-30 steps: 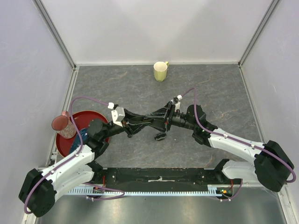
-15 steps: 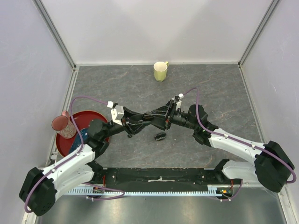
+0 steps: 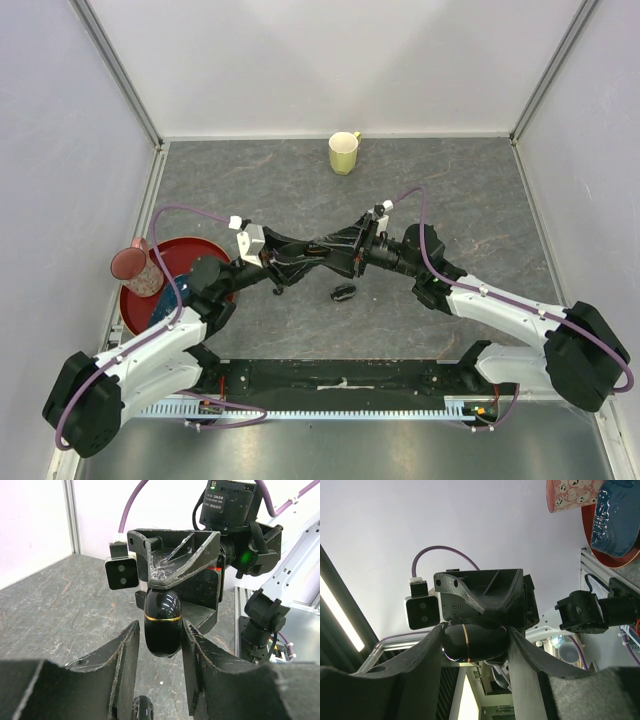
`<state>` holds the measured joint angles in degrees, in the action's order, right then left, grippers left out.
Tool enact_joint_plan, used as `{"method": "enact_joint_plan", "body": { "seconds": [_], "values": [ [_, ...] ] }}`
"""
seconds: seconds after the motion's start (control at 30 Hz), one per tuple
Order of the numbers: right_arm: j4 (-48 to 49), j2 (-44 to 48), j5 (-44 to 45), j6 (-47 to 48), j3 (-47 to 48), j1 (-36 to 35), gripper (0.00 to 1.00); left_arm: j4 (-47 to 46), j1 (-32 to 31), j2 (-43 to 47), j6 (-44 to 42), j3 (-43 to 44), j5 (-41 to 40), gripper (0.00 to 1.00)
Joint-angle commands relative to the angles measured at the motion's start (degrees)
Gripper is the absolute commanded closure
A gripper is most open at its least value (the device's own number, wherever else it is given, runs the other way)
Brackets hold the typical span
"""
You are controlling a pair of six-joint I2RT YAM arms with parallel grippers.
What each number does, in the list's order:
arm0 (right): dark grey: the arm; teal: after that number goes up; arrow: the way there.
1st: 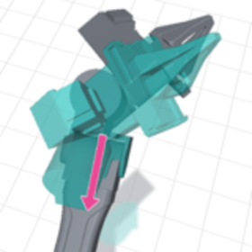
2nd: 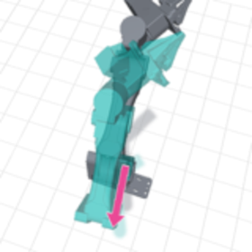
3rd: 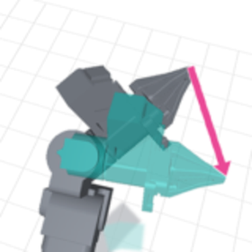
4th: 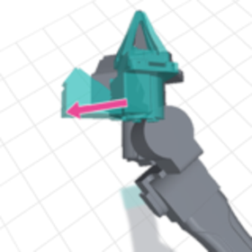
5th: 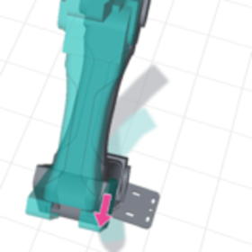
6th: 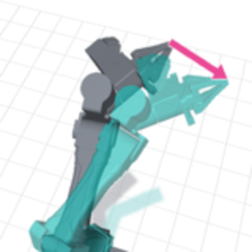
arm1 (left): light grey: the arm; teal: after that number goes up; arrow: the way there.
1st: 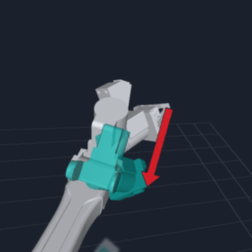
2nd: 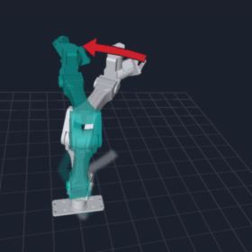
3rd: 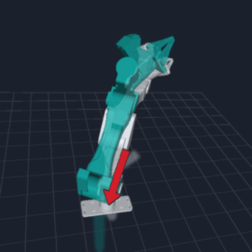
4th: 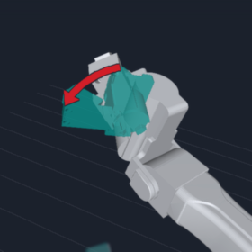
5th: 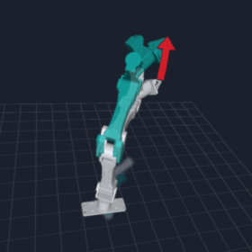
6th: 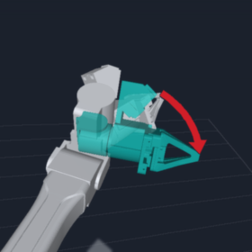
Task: Insert the wireless bluetooth earbuds into the charging case
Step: Open the charging case.
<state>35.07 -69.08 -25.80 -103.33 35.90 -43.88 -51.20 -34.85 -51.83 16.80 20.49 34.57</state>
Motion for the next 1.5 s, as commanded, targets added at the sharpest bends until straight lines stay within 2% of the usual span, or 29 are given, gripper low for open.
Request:
{"method": "enact_joint_plan", "body": {
  "seconds": [0.0, 0.6, 0.67, 0.73, 0.77, 0.87, 0.97, 1.0, 1.07, 1.1, 1.17, 1.2, 1.27, 1.3, 1.33, 1.4, 1.43, 1.47],
  "values": [
    [4.9, -0.1, -0.4, -1.9, 0.0, -0.3, 0.79, -3.6, -0.1, -0.9, 1.4, 0.2, -0.4, 0.55],
    [4.7, -1.0, -0.7, -2.2, -0.3, -0.8, 0.78, -6.0, -0.5, -1.8, 1.9, 0.1, -2.0, 0.59],
    [4.7, -1.0, -0.7, -2.2, -0.2, -0.8, 0.78, -5.9, -0.5, -1.9, 1.8, 0.1, -2.0, 0.68],
    [4.6, -1.1, -0.8, -2.2, -0.1, -0.8, 0.77, -5.7, -0.6, -1.9, 1.8, 0.1, -2.0, 0.71],
    [4.6, -1.1, -0.8, -2.1, -0.2, -0.8, 0.77, -5.7, -0.6, -1.9, 1.8, 0.1, -1.9, 0.83],
    [4.1, -1.1, -0.9, -1.8, -0.2, -0.9, 0.67, -5.4, -0.6, -1.8, 1.7, 0.0, -2.1, 0.97],
    [3.5, -0.9, -1.2, -0.7, -0.1, -0.8, 0.59, -5.4, -0.6, -1.7, 2.0, -0.1, -2.7, 0.98],
    [3.4, -0.9, -1.3, -0.3, 0.0, -0.8, 0.47, -5.4, -0.6, -1.5, 2.4, -0.4, -3.3, 0.98],
    [3.1, -0.5, -1.5, 1.8, 0.7, -0.8, 0.32, -6.1, -0.7, -0.8, 2.8, -1.1, -5.2, 0.98],
    [2.1, -0.2, -1.7, 5.1, 1.3, -0.6, 0.18, -6.3, -0.7, -0.6, 3.3, -1.9, -6.2, 0.98],
    [-0.4, 1.4, -1.3, 9.1, 3.5, -0.2, 0.09, -7.7, -0.7, 0.9, 4.0, -3.0, -9.1, 0.98],
    [-5.8, 2.1, -0.9, 14.7, 4.8, 0.2, 0.02, -8.3, -0.7, 1.7, 4.8, -4.7, -10.1, 0.98],
    [-13.0, 4.8, 0.7, 21.4, 9.1, 0.5, 0.02, -10.4, -0.7, 2.9, 5.6, -6.7, -13.5, 0.98],
    [-20.1, 5.8, 3.2, 24.5, 10.6, 0.5, 0.02, -12.6, -0.7, 4.3, 6.7, -8.6, -14.7, 0.98],
    [-23.4, 7.6, 4.7, 31.8, 12.1, 0.5, 0.02, -13.7, -0.7, 4.9, 7.2, -9.7, -16.9, 0.98],
    [-32.3, 9.0, 8.2, 37.8, 16.0, 0.5, 0.02, -17.4, -0.6, 6.3, 8.3, -12.4, -17.7, 0.98],
    [-34.4, 9.9, 9.0, 44.3, 17.1, 0.4, 0.02, -18.2, -0.6, 6.6, 8.6, -13.0, -17.9, 0.98],
    [-37.0, 10.1, 9.7, 46.7, 18.9, 0.1, 0.02, -19.0, -0.6, 6.9, 8.9, -13.5, -17.6, 0.98]
  ]
}}
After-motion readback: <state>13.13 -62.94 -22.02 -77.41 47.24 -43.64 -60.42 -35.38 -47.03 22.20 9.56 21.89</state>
